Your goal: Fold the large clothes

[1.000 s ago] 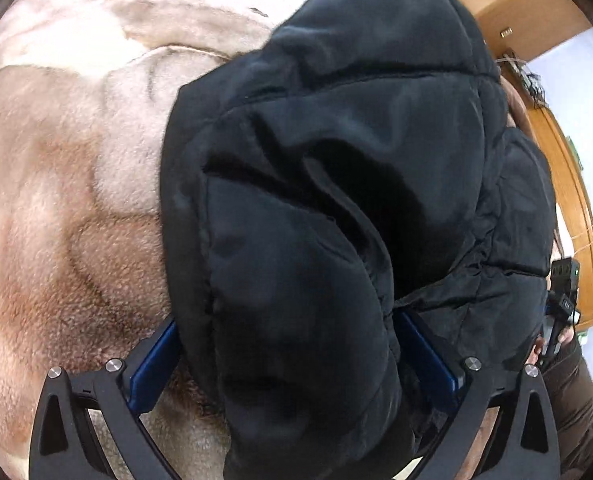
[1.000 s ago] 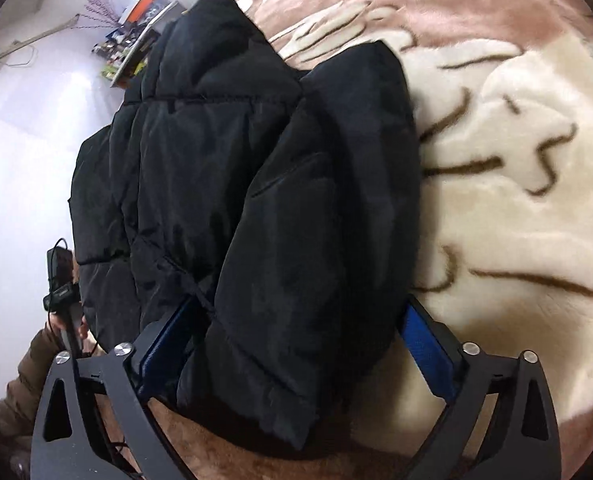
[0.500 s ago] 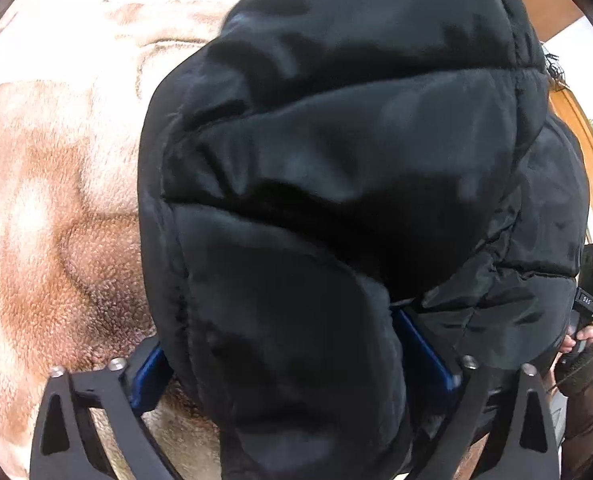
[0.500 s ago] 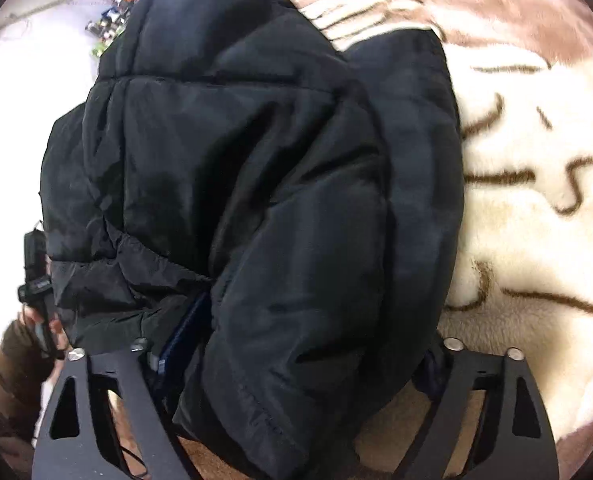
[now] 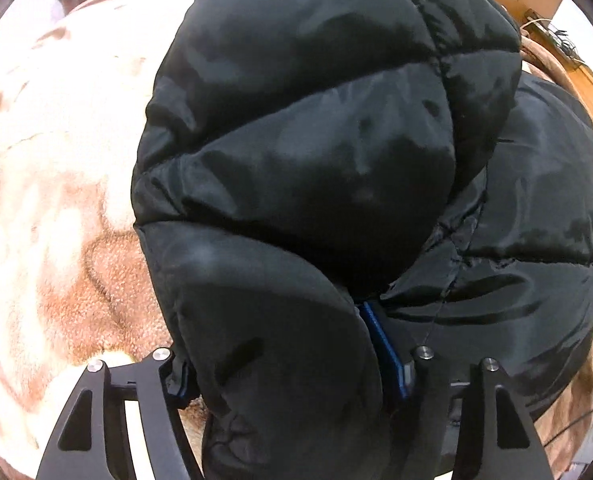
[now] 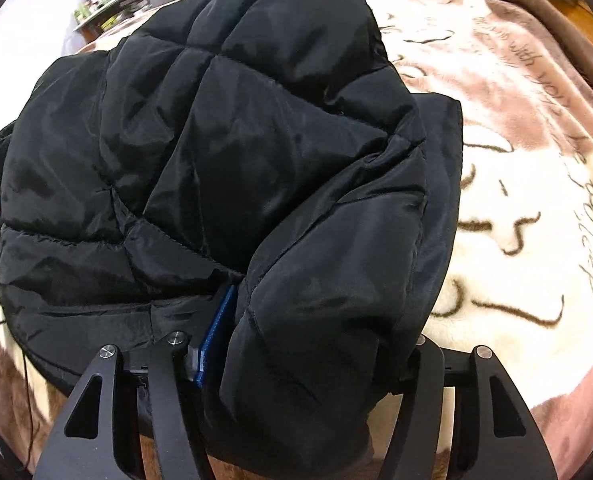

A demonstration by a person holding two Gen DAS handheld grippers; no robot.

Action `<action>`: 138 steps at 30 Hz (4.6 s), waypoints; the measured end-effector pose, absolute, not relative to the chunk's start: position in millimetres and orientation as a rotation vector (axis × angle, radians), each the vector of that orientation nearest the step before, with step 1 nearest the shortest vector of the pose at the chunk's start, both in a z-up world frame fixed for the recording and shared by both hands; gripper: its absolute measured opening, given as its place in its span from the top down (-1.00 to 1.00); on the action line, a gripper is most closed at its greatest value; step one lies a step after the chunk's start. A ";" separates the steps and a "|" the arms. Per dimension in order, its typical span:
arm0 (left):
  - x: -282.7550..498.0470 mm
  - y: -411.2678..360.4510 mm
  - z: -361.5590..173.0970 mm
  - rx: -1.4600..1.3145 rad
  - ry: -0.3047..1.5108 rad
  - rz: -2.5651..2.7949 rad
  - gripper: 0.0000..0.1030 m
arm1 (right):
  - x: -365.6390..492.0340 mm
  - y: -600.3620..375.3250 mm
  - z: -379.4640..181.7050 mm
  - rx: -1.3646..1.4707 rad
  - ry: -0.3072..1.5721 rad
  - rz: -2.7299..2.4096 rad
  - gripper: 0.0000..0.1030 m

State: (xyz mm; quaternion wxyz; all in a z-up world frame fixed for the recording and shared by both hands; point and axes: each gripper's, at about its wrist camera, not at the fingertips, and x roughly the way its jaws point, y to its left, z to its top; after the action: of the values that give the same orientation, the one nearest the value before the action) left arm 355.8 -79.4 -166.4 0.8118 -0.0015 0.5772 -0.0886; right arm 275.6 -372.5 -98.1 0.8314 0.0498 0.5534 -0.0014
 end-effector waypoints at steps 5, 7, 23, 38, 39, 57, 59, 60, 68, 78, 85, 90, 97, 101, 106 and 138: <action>351.2 -81.4 -169.2 -0.027 1.242 -0.183 -0.36 | 255.3 -334.7 -97.0 0.066 1.152 -0.028 -0.10; 355.9 -72.2 -175.3 -0.054 1.251 -0.167 -0.44 | 253.7 -326.1 -93.1 0.073 1.153 -0.032 -0.10; 332.8 -81.8 -144.3 -0.098 1.135 -0.124 0.29 | 226.1 -297.7 -40.9 -0.036 1.054 -0.140 0.34; 300.7 -44.7 -62.9 -0.175 0.935 -0.164 0.45 | 169.5 -234.8 42.7 -0.077 0.827 -0.146 0.48; 298.5 -39.3 -61.0 -0.188 0.928 -0.164 0.45 | 166.6 -228.5 48.1 -0.085 0.810 -0.143 0.49; 284.9 97.2 -7.8 -0.251 0.785 0.001 0.48 | 196.3 -96.6 39.6 -0.116 0.685 0.035 0.50; 282.5 117.9 -7.2 -0.250 0.781 0.027 0.48 | 200.4 -78.0 33.8 -0.122 0.682 0.057 0.50; 281.7 127.9 -9.5 -0.245 0.780 0.042 0.48 | 200.7 -68.4 30.5 -0.123 0.682 0.067 0.50; 282.7 171.9 -50.6 -0.257 0.831 0.082 0.48 | 208.9 -56.4 -10.1 -0.099 0.737 0.053 0.50; 287.4 177.9 -95.7 -0.232 0.924 0.125 0.19 | 223.1 -87.0 -40.3 -0.075 0.814 -0.007 0.44; 290.6 189.7 -112.8 -0.244 0.959 0.130 -0.25 | 222.0 -94.2 -51.2 -0.054 0.857 -0.027 0.25; 289.4 201.2 -112.5 -0.309 0.991 0.135 -0.33 | 221.5 -101.7 -46.6 -0.011 0.885 -0.034 0.08; 263.3 201.0 -80.5 -0.276 0.961 0.178 -0.37 | 199.6 -112.1 -23.8 0.011 0.869 -0.086 -0.30; 234.9 190.9 -54.4 -0.251 0.930 0.168 -0.63 | 177.3 -114.4 -1.0 0.008 0.823 -0.099 -0.46; 189.2 161.7 -24.7 -0.180 0.891 0.127 -0.63 | 143.2 -106.5 23.2 0.030 0.819 -0.076 -0.46; 15.4 74.1 8.0 -0.047 0.849 0.051 -0.66 | -10.4 -41.1 70.8 0.045 0.801 -0.069 -0.46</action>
State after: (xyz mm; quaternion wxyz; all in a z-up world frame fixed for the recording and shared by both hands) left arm 15.4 74.1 8.0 0.9106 -0.0226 0.4119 0.0248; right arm -10.4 -41.1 70.8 0.9200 0.0218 0.3898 -0.0336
